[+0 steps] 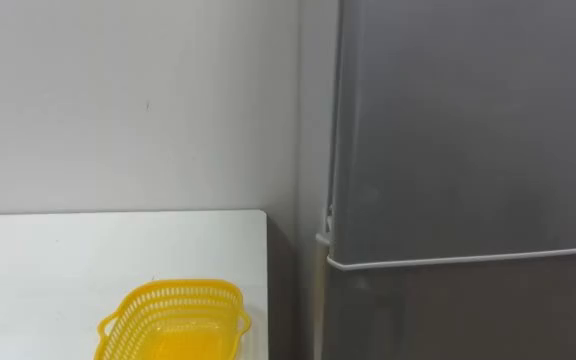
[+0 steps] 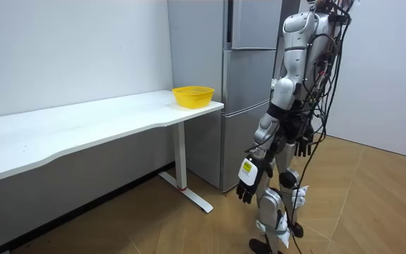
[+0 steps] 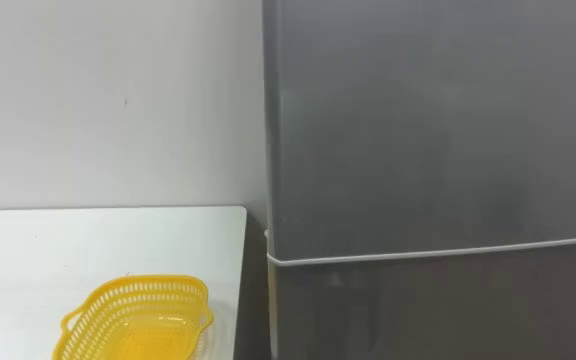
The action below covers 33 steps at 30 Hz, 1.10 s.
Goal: Retrieve from the upper fridge
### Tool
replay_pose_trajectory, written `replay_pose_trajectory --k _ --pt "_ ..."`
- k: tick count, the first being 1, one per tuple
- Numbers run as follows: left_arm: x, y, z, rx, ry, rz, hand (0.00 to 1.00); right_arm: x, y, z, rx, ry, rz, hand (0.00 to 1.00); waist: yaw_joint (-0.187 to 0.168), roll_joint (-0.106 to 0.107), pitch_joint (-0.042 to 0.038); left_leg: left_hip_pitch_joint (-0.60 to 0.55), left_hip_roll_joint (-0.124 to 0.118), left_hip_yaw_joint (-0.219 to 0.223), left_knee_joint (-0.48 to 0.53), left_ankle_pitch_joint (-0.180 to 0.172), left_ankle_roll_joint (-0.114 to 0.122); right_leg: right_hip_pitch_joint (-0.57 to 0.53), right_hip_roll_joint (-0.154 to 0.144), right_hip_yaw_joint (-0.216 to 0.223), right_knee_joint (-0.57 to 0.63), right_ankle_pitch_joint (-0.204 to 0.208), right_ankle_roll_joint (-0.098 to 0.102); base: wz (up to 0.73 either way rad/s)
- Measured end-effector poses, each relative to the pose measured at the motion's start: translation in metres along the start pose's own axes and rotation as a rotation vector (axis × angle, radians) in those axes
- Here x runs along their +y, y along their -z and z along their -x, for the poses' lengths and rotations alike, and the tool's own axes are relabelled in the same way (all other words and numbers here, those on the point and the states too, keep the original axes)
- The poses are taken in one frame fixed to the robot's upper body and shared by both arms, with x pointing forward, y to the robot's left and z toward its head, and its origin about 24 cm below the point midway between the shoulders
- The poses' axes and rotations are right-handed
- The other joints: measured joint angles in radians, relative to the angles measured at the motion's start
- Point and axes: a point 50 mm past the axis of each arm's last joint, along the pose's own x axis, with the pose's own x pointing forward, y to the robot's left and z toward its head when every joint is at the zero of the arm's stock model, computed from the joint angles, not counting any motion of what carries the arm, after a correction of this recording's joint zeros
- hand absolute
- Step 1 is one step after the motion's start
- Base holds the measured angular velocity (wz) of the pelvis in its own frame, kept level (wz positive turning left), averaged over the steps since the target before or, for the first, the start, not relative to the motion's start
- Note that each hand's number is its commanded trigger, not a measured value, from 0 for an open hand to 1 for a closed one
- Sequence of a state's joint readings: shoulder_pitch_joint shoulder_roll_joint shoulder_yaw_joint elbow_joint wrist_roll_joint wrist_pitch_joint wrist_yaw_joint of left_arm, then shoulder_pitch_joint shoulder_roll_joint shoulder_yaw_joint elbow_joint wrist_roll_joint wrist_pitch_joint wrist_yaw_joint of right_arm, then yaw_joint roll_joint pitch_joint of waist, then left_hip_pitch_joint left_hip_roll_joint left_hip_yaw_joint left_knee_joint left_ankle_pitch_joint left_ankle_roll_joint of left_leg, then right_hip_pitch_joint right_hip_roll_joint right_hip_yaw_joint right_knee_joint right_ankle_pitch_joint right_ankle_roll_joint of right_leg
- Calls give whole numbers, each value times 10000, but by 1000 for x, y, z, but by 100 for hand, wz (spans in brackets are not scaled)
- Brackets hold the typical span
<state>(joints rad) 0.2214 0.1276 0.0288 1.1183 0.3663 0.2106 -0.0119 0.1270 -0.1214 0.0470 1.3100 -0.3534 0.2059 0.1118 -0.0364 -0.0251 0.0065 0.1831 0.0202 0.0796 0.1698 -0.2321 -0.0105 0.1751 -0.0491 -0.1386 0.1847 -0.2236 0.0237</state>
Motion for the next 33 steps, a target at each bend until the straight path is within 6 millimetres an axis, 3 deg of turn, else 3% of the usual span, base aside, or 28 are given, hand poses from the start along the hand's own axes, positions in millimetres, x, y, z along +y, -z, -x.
replay_pose_trajectory --k 21,27,33 --pt "2 -1 0 -22 -280 236 0 1 5 0 164 87 -54 0 -59 -7 -24 59 28 152 -35 -1 -1 -6 43 238 23 4 -6 -2" --pt "0 1 0 92 -182 1602 0 1 4 0 129 35 -393 0 29 78 -32 50 25 111 -37 -3 -1 -15 42 188 -3 3 -4 0" --pt "3 13 0 567 -481 5032 0 -4 3 0 71 204 -923 0 167 219 -27 0 5 2 -36 -5 -2 -7 7 6 6 1 -3 7"
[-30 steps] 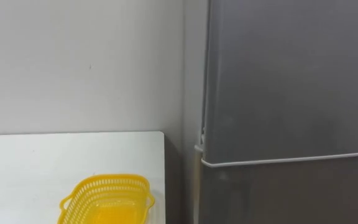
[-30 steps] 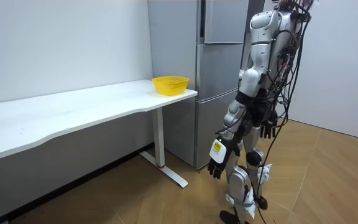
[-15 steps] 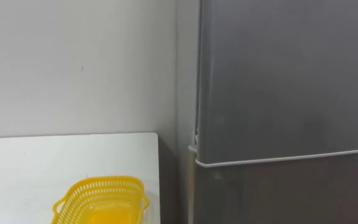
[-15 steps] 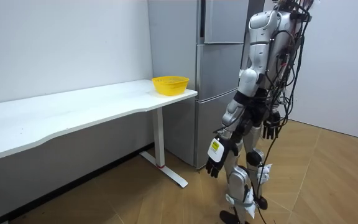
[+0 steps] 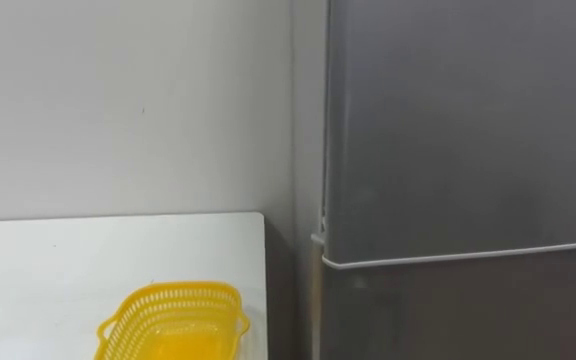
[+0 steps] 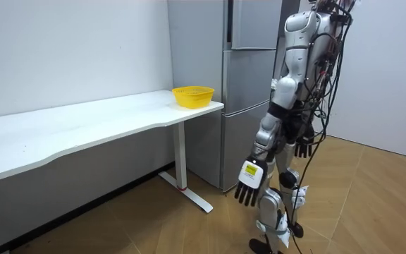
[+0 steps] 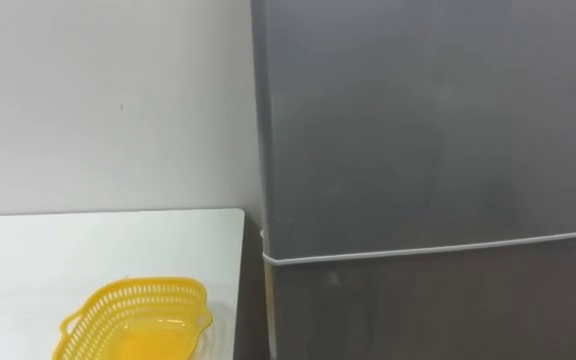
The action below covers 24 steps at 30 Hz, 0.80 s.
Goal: Retrieve from the upper fridge
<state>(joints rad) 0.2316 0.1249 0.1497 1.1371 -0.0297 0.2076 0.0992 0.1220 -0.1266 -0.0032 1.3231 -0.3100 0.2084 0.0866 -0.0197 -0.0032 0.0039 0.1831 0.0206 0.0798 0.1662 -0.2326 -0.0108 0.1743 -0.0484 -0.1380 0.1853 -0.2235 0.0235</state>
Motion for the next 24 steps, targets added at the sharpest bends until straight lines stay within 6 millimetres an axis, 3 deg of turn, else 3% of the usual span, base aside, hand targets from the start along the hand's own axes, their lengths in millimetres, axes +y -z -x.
replay_pose_trajectory --k 5,11,17,21,24 --pt "9 -3 0 192 -603 4703 0 -3 -3 0 -66 267 -411 0 22 18 -4 18 -8 0 29 2 0 17 -7 -14 1 0 0 1" --pt "14 -20 2 -80 -628 8827 0 -2 4 0 117 271 -531 0 42 34 0 18 -5 38 23 2 0 -9 -8 16 -2 0 0 -2" --pt "18 -53 9 -1158 -198 11246 0 -2 7 0 56 287 -529 0 272 67 -29 -35 9 71 -9 2 0 -154 -3 20 44 5 -5 -2" --pt "26 -77 18 -1833 -443 11839 0 -3 3 0 -67 354 -514 0 320 83 -95 -42 10 85 -3 3 -1 -185 -1 44 138 12 -10 0" --pt "38 -98 29 -2670 -856 12574 0 -5 2 0 -130 524 -500 0 437 6 -75 16 7 132 -4 4 -1 -182 -4 99 165 12 -10 -5"
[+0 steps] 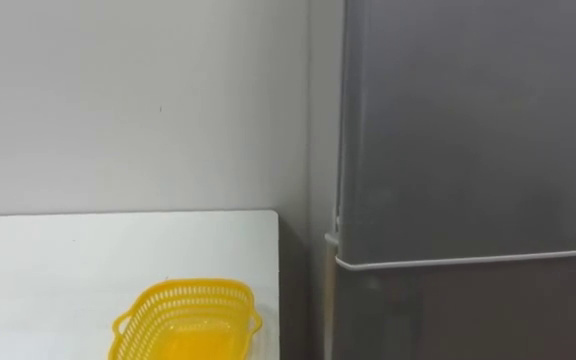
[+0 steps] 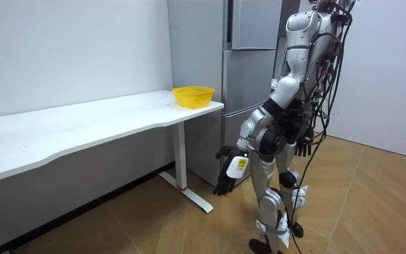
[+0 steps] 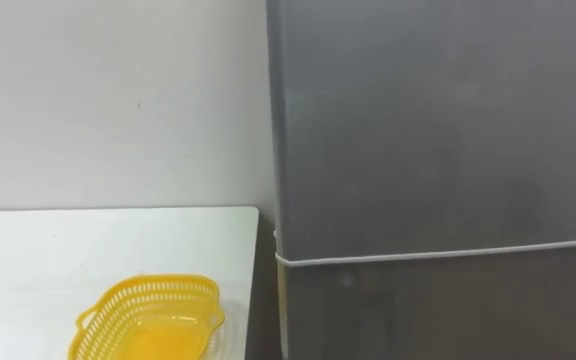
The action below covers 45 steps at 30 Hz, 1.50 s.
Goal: Retrieve from the upper fridge
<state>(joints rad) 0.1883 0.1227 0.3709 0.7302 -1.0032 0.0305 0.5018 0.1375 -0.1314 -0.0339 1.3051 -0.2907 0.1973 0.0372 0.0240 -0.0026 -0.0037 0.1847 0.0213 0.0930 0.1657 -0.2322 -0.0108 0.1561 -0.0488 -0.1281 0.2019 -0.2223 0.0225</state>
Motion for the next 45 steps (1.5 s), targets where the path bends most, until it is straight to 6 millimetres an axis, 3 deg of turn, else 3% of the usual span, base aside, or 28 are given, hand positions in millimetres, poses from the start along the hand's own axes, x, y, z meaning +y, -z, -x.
replay_pose_trajectory --k 3,4,7,14,23,30,35,40,45 --pt "-16 -16 10 -636 0 743 0 0 -3 0 -187 83 233 0 34 3 -8 11 -4 19 9 0 0 -16 3 99 7 2 2 -6" --pt "-26 -28 18 -1119 321 1015 0 0 -4 0 -299 102 327 0 67 -34 23 -7 6 18 11 0 0 -44 15 131 17 2 2 0" --pt "-42 -54 34 -2606 680 1247 0 -1 -7 1 -523 184 372 0 17 10 17 -9 12 19 -5 -2 2 -8 24 120 38 2 1 0" --pt "-77 -110 103 -6872 2360 1708 0 3 -1 1 -703 115 400 0 39 61 0 1 4 -38 -6 -3 2 20 24 110 10 2 1 0" --pt "-93 -145 180 -10703 5365 1901 0 4 2 0 -921 -171 220 0 -62 106 36 -59 -14 -190 77 -1 3 46 2 -32 -17 1 3 3" --pt "-108 -145 215 -11961 8126 958 0 3 -3 0 -989 -679 462 0 -237 254 134 -234 -26 -388 141 -1 3 17 7 -116 -61 -2 3 5" --pt "-131 -137 239 -11652 11216 350 0 -1 -7 1 -1043 -826 575 0 -348 241 136 -334 -31 -417 223 0 1 -5 -3 -159 -153 1 1 5" --pt "-144 -122 246 -10898 13208 -936 0 -6 -17 1 -1116 -800 850 0 -762 167 190 -327 -31 -398 219 2 -1 3 -6 -189 -161 0 1 -3" --pt "-152 -107 248 -10251 14380 -2205 0 -8 -20 2 -1172 -730 811 0 -1114 155 189 -307 -29 -405 213 2 -1 28 1 -101 -155 3 -2 -6"
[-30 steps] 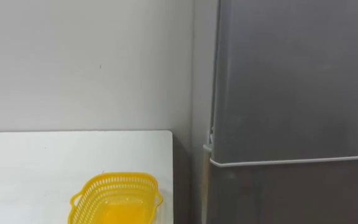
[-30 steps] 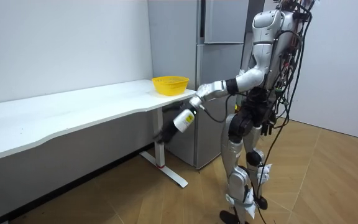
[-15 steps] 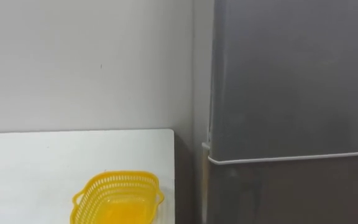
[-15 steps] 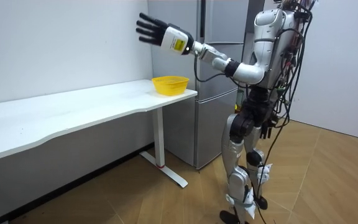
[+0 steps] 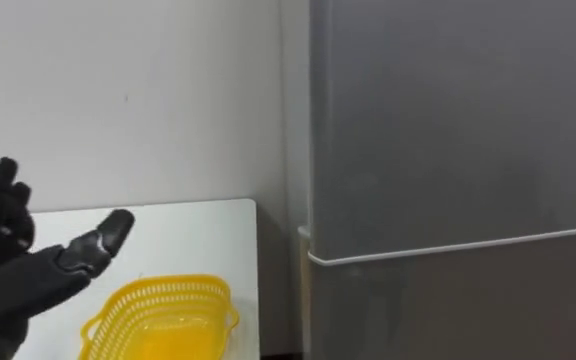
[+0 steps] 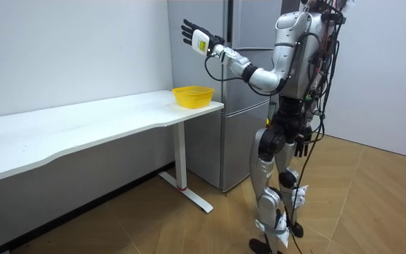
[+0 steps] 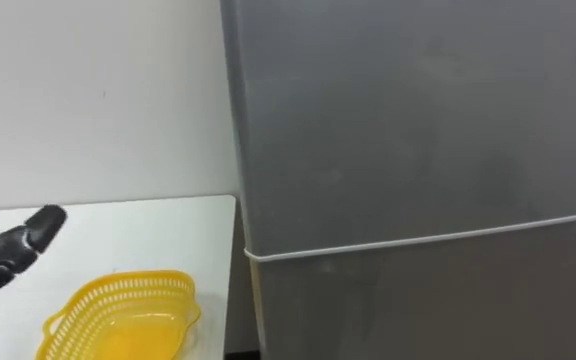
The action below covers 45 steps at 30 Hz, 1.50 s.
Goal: Retrieve from the upper fridge
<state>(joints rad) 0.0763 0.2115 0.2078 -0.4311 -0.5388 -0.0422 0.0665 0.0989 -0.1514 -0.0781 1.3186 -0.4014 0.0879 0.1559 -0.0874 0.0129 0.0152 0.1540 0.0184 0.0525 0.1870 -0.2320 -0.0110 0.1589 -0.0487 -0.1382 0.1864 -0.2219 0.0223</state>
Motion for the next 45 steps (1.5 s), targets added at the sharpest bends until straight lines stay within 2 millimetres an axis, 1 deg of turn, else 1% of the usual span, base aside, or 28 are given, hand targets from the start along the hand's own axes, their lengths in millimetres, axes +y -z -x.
replay_pose_trajectory --k 4,5,9,10,11,12,13,17,21,24,25,29,30,31,32,35,41,42,43,44,45 --pt "-11 7 1 504 1168 101 0 0 2 0 114 0 -128 0 -74 66 23 81 3 54 0 0 0 -16 6 70 4 1 -1 -6" --pt "-14 9 1 608 1475 137 0 -1 1 0 130 -49 -121 0 -140 82 12 103 8 116 1 0 0 -9 13 126 9 1 -1 -8" --pt "-29 14 -1 940 2702 315 0 -2 -2 0 99 -143 -93 0 -217 93 14 64 8 169 -2 0 0 -34 13 141 6 0 -1 -1" --pt "-36 16 -1 1050 3158 259 0 -3 -1 0 123 -124 -88 0 -226 90 10 48 9 200 3 0 0 -66 11 124 14 0 0 0" --pt "-43 18 -1 1136 3656 218 0 -4 -1 1 129 -82 -81 0 -223 104 -19 -21 9 243 9 0 0 -134 9 131 17 0 0 0" --pt "-45 19 -1 1174 3895 198 0 -5 -1 1 125 -65 -78 0 -225 119 -42 -65 9 253 12 0 0 -179 9 137 18 1 0 0" --pt "-50 20 -1 1276 4335 181 0 -5 -2 1 118 -44 -74 0 -234 123 -44 -107 11 259 13 0 1 -229 9 142 33 5 0 0" --pt "-59 22 1 1514 5552 195 0 -5 1 1 229 -5 -96 0 -245 102 -71 -110 19 278 25 1 1 -254 9 153 88 5 -1 0" --pt "-62 21 2 1503 6102 184 0 -6 0 1 237 156 17 0 -296 101 -73 -111 32 300 24 1 1 -304 6 152 171 2 -2 0" --pt "-68 21 1 1447 6560 194 0 -7 -3 1 203 178 233 0 -364 89 -64 -96 30 288 24 1 1 -243 6 146 173 5 -3 0" --pt "-71 22 1 1471 6743 244 0 -7 -5 1 170 180 292 0 -444 85 -60 -70 28 284 24 1 1 -187 6 141 171 6 -3 0" --pt "-79 27 5 1677 7368 544 0 -5 -5 1 190 129 529 0 -547 141 -40 -37 31 290 33 0 1 -161 9 146 170 9 -8 0" --pt "-79 27 5 1705 7363 596 0 -5 -4 1 206 117 527 0 -548 149 -34 -39 31 290 36 0 1 -164 9 145 171 11 -9 0" --pt "-78 28 5 1761 7354 656 0 -5 -3 0 233 102 508 0 -554 195 -46 -50 31 290 41 0 1 -177 9 142 165 11 -9 0" --pt "-78 29 5 1779 7359 644 0 -5 -3 1 251 104 499 0 -577 196 -37 -76 29 290 40 0 2 -178 8 144 155 10 -8 0" --pt "-77 30 5 1834 7333 633 0 -5 -4 1 220 128 503 0 -580 275 -60 -76 25 291 42 0 2 -164 20 242 102 11 -2 0" --pt "-77 30 5 1819 7302 637 0 -6 -4 1 174 156 232 0 -579 355 -39 -77 17 288 38 0 2 -136 24 236 5 34 17 0" --pt "-77 30 5 1820 7298 637 63 -6 -4 1 169 154 192 0 -578 355 -37 -78 17 287 37 0 2 -136 24 236 1 34 17 0" --pt "-77 30 5 1826 7292 637 85 -7 -4 1 164 169 170 0 -579 356 -34 -82 17 288 32 0 2 -142 25 237 -4 34 17 0" --pt "-78 30 5 1851 7300 648 100 -8 -5 1 155 193 155 0 -579 360 -28 -91 15 290 31 0 2 -148 24 242 -4 34 17 0" --pt "-79 31 5 1861 7302 662 100 -8 -5 1 154 203 155 0 -579 360 -25 -96 14 290 28 0 2 -151 23 243 -4 34 17 0"
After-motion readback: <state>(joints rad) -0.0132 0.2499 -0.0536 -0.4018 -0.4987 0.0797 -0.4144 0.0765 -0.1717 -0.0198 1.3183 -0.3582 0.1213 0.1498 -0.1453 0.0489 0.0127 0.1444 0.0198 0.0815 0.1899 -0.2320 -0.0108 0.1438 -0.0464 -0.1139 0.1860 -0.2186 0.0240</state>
